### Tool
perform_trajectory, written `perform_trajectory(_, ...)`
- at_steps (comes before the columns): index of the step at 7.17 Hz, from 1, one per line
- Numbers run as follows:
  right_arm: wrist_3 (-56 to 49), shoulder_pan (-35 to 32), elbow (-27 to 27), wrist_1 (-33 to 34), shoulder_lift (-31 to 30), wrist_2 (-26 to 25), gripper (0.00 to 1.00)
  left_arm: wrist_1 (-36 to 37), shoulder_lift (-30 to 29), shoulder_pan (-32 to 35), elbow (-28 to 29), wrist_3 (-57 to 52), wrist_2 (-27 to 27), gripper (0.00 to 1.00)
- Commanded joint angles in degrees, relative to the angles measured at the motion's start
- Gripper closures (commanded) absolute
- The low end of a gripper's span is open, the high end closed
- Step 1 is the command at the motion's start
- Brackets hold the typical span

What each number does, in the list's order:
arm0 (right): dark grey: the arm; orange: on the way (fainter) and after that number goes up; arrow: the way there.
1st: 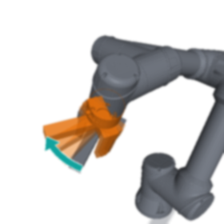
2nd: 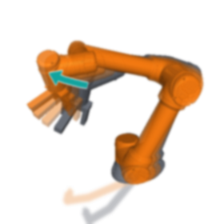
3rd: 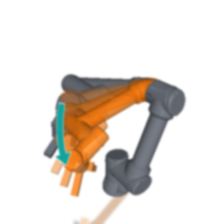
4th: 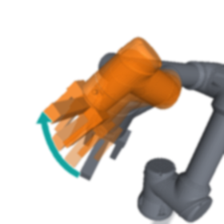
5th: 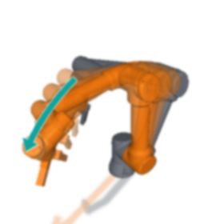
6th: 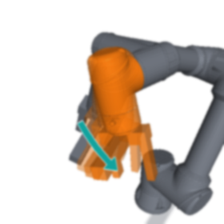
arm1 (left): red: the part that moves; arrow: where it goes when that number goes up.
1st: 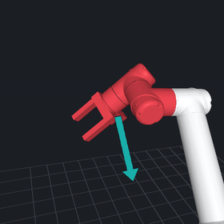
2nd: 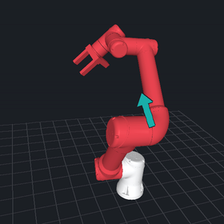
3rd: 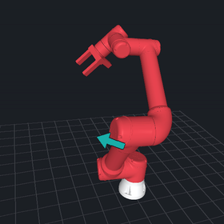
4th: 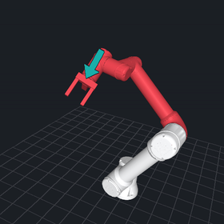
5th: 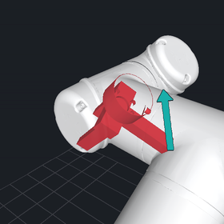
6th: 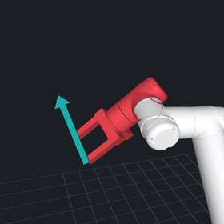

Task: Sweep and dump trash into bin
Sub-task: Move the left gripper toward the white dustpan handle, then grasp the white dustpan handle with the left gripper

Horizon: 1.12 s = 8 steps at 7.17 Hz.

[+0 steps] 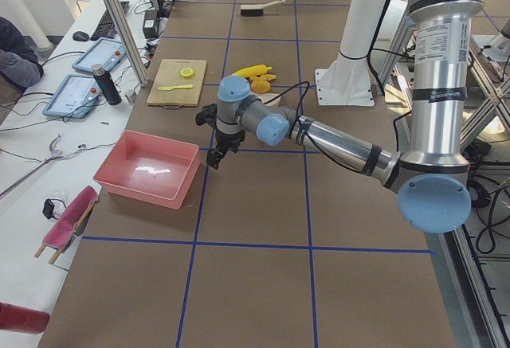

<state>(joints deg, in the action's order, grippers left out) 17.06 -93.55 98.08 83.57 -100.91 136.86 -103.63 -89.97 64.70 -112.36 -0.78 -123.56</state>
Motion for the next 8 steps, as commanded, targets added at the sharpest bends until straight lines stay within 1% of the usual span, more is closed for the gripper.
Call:
perform_trajectory(1,0.5,3.4,0.7,-0.1,1.2,0.4,0.0,-6.0,-2.9,-9.5,-0.8,-3.9,2.4,0.01)
perform_trajectory(2,1.5,5.6,2.4,-0.1,1.2,2.3,0.0,-6.0,-3.3,-10.1,-1.4,-8.8,2.6,0.01)
perform_trajectory(3,1.7,7.2,3.8,-0.1,1.2,3.7,0.0,-5.6,-3.1,-10.2,-2.2,-13.0,4.5,0.01)
perform_trajectory(4,3.0,10.9,4.1,-0.3,1.2,4.1,0.0,-5.7,-3.2,-11.2,-2.4,-16.9,6.1,0.01)
perform_trajectory(5,8.6,14.0,5.4,-2.2,1.2,4.1,0.0,-5.5,-3.4,-11.5,-2.8,-19.7,6.9,0.01)
perform_trajectory(6,13.7,17.8,5.6,-7.2,0.7,3.9,0.0,-5.3,-4.2,-15.2,-3.2,-19.8,9.1,0.01)
perform_trajectory(7,17.6,21.4,5.5,-11.2,0.4,3.1,0.0,-4.7,-4.7,-17.4,-3.0,-19.6,9.3,0.01)
perform_trajectory(8,17.9,23.9,5.4,-14.5,-1.4,2.2,0.0,-2.0,-6.9,-20.0,-2.8,-19.3,8.9,0.01)
